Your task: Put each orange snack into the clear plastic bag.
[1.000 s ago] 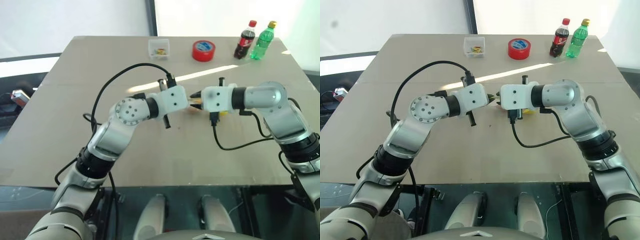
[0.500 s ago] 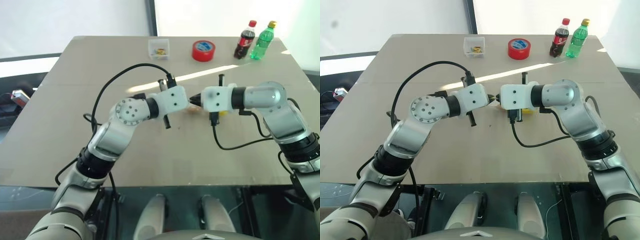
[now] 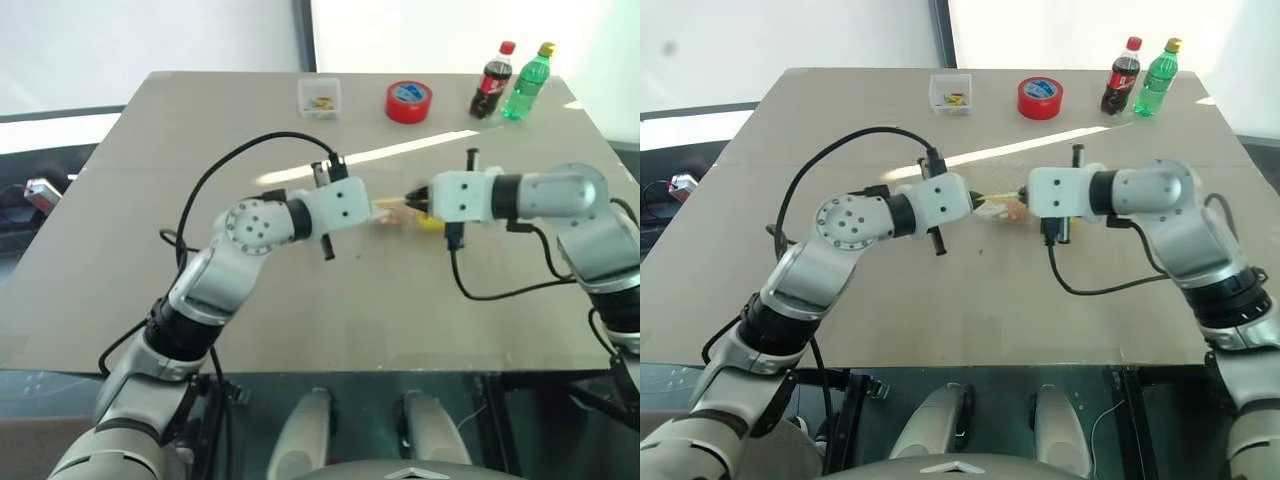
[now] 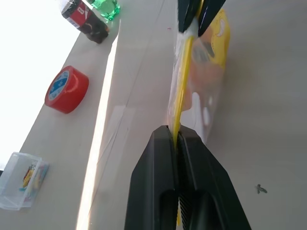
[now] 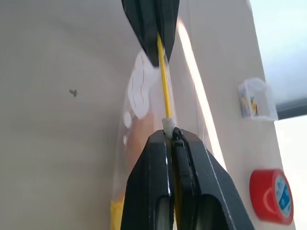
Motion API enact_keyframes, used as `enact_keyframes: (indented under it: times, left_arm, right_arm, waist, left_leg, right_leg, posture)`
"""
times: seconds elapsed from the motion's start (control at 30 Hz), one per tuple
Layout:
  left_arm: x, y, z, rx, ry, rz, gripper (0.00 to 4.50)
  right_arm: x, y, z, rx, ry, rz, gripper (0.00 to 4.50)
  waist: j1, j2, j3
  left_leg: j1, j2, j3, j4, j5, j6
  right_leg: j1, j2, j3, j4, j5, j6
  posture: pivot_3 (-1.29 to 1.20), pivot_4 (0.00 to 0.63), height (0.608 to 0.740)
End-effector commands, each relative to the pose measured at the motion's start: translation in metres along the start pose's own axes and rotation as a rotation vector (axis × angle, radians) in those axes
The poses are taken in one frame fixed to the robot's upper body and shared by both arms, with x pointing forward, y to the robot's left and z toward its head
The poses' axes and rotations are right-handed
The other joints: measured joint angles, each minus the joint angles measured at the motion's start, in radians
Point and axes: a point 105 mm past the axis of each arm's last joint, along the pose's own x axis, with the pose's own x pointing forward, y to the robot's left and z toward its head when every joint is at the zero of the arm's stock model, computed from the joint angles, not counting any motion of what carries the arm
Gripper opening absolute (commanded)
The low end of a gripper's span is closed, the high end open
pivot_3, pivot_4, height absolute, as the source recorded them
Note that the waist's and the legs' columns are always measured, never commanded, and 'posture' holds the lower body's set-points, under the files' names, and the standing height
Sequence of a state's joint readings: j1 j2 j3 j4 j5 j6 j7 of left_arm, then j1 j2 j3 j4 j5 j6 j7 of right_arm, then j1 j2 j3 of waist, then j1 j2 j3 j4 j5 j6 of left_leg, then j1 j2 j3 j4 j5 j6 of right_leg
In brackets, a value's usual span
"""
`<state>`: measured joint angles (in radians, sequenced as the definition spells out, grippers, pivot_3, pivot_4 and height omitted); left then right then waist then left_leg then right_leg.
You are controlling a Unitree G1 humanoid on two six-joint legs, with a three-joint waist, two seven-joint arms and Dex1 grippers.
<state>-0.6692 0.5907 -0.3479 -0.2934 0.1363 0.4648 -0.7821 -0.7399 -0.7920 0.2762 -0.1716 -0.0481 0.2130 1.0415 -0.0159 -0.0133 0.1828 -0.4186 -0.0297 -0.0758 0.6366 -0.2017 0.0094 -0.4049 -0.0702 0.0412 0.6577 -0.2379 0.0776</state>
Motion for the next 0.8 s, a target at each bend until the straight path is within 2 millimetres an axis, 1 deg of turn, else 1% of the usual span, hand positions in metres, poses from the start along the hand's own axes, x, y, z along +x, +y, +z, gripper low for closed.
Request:
enact_keyframes:
  times: [0.03,0.23,0.43,0.47,0.63,0.8]
  left_arm:
    - [-0.011,0.019,-0.012,0.019,0.061,0.084,0.00]
    - [-0.009,0.018,-0.010,0.022,0.054,0.076,0.00]
    - [-0.007,0.017,-0.010,0.024,0.053,0.072,0.00]
    - [-0.007,0.017,-0.011,0.025,0.053,0.071,0.00]
    - [-0.006,0.017,-0.010,0.023,0.049,0.071,0.00]
    - [-0.005,0.018,-0.011,0.026,0.049,0.078,0.00]
  right_arm:
    - [-0.034,-0.020,-0.023,0.033,0.137,-0.105,0.05]
    - [-0.055,-0.027,-0.051,0.057,0.301,-0.161,0.05]
    - [-0.065,-0.033,-0.063,0.054,0.379,-0.193,0.05]
    - [-0.065,-0.034,-0.063,0.043,0.384,-0.197,0.05]
    - [-0.057,-0.035,-0.052,0.045,0.320,-0.205,0.05]
    - [-0.057,-0.031,-0.056,0.043,0.334,-0.187,0.05]
  waist:
    - [0.000,0.000,0.000]
    - [-0.001,0.000,0.000]
    - [-0.002,0.000,0.000]
    - [-0.003,0.000,0.000]
    - [-0.003,0.000,0.000]
    - [-0.001,0.000,0.000]
  left_leg:
    - [0.000,0.000,0.000,0.000,0.000,0.000]
    - [0.000,0.000,0.000,0.000,0.000,0.000]
    - [0.000,0.000,0.001,0.000,0.000,0.000]
    - [0.000,0.000,0.001,0.000,0.000,0.000]
    - [0.000,0.000,0.001,0.000,0.000,0.000]
    - [0.000,0.000,0.001,0.000,0.000,0.000]
  right_leg:
    - [0.000,0.000,0.000,0.000,0.000,0.000]
    - [0.000,0.000,0.000,0.000,0.000,0.000]
    - [0.000,0.000,0.000,0.000,0.000,0.000]
    - [0.000,0.000,0.000,0.000,0.000,0.000]
    - [0.000,0.000,0.001,0.000,0.000,0.000]
    - [0.000,0.000,0.000,0.000,0.000,0.000]
  posture:
    - [0.00,0.150,0.740]
    - [0.00,0.150,0.740]
    - [0.00,0.150,0.740]
    - [0.00,0.150,0.740]
    - [0.00,0.150,0.740]
    - [0.00,0.150,0.740]
